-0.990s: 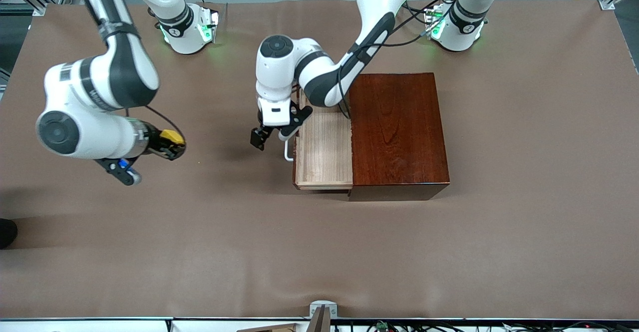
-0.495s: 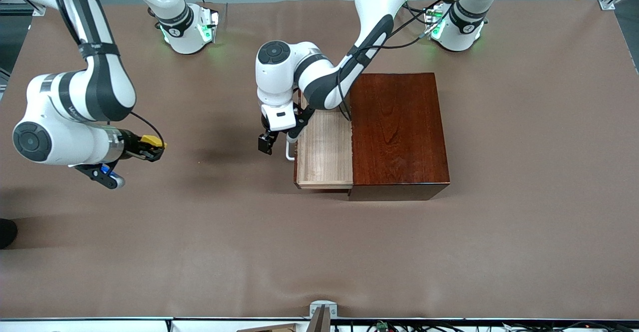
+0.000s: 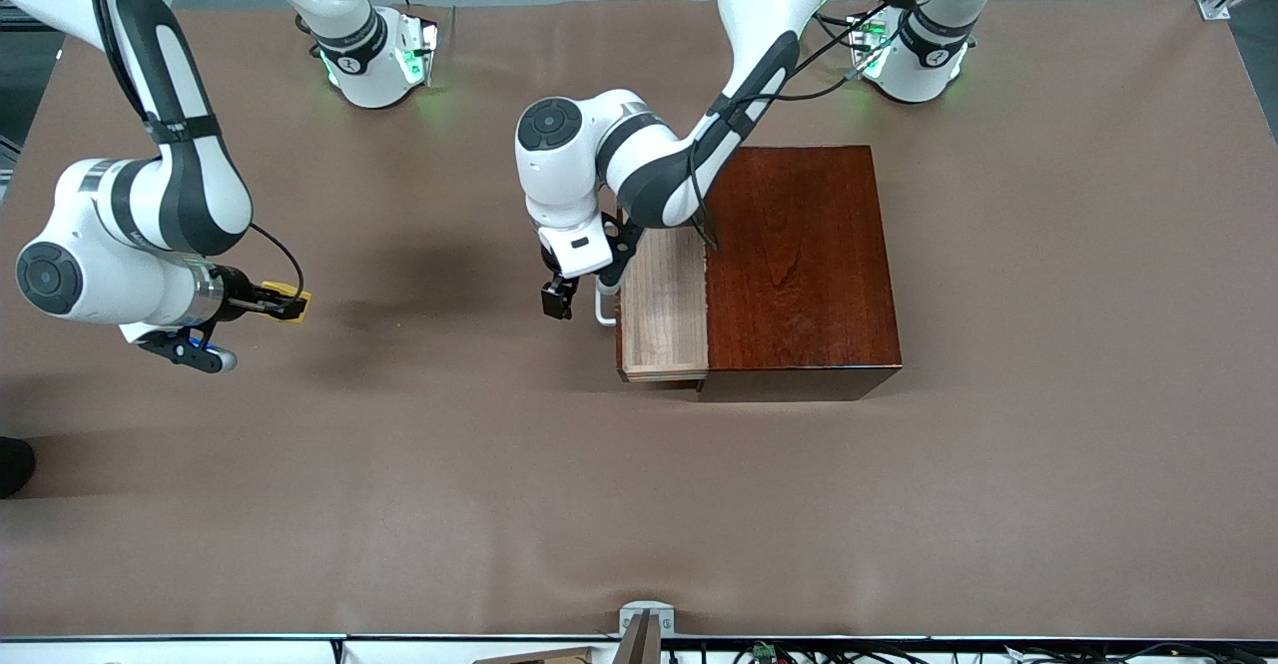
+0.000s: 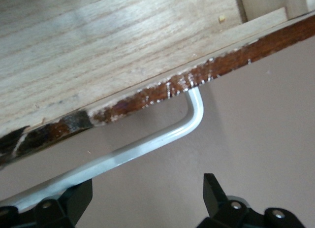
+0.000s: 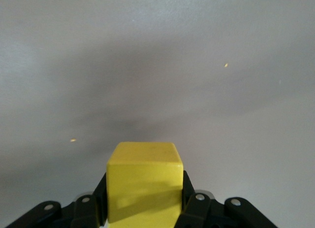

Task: Open drawer, take yellow block, close drawer
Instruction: 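Push the drawer shut with the left gripper while the right gripper carries the cube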

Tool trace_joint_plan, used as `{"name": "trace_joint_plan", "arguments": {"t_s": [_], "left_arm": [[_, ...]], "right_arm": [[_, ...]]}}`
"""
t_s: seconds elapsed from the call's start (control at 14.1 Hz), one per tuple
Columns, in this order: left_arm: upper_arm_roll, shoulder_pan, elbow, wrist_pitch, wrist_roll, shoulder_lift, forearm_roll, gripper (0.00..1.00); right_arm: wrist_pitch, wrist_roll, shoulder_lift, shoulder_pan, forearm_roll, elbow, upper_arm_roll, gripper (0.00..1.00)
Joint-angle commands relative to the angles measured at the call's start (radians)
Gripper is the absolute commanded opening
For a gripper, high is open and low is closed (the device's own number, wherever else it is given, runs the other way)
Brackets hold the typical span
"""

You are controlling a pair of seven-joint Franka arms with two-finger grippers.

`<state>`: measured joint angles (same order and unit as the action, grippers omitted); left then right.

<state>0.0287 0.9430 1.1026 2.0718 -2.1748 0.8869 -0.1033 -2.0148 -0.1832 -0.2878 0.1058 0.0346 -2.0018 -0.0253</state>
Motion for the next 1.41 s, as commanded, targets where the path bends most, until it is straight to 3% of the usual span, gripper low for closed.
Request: {"name": "trace_joint_plan", "arguments": {"t_s": [0.0, 0.35, 0.99, 1.13, 1.27, 1.34], "left_arm": [[0.017, -0.043, 0.045, -0.145, 0.033, -0.014, -0.030, 1.00], [0.020, -0.047, 0.051, -0.289, 0.035, -0.032, -0.036, 1.00], [0.019, -0.070, 0.057, -0.409, 0.027, -0.032, -0.032, 1.00], [0.013, -0.067, 0.051, -0.398, 0.029, -0.032, -0.030, 1.00], [-0.004, -0.063, 0.049, -0.320, 0.049, -0.032, -0.009, 1.00], [-0.012, -0.066, 0.048, -0.312, 0.084, -0.039, -0.003, 1.00]], "right_arm": [[-0.071, 0.146, 0.020, 0.072, -0.035, -0.057, -0.018, 0.00], [-0.235, 0.297, -0.060, 0.144, -0.044, -0.116, -0.015, 0.00], [-0.312, 0.297, -0.120, 0.144, -0.051, -0.144, -0.011, 0.00], [-0.314, 0.297, -0.123, 0.143, -0.051, -0.144, -0.011, 0.27], [-0.312, 0.277, -0.123, 0.138, -0.051, -0.143, -0.011, 0.73], [-0.308, 0.262, -0.122, 0.138, -0.051, -0.141, -0.013, 0.88]]}}
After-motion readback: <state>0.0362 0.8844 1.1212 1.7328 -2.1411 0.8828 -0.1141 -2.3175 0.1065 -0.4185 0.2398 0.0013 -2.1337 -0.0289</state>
